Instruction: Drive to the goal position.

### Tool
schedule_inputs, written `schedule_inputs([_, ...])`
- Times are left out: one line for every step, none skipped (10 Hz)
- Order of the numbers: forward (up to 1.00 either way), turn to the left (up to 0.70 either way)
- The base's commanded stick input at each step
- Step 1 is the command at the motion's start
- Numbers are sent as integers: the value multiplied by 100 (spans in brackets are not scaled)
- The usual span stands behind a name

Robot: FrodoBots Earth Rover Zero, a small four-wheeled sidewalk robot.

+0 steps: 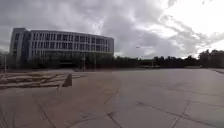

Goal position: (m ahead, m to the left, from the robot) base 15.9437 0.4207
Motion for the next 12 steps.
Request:
schedule_inputs([70,0])
schedule_inputs([70,0])
schedule_inputs([70,0])
schedule_inputs([70,0])
schedule_inputs([70,0])
schedule_inputs([70,0])
schedule_inputs([70,0])
schedule_inputs([70,0])
schedule_inputs([70,0])
schedule_inputs([70,0])
schedule_inputs([70,0])
schedule_inputs([70,0])
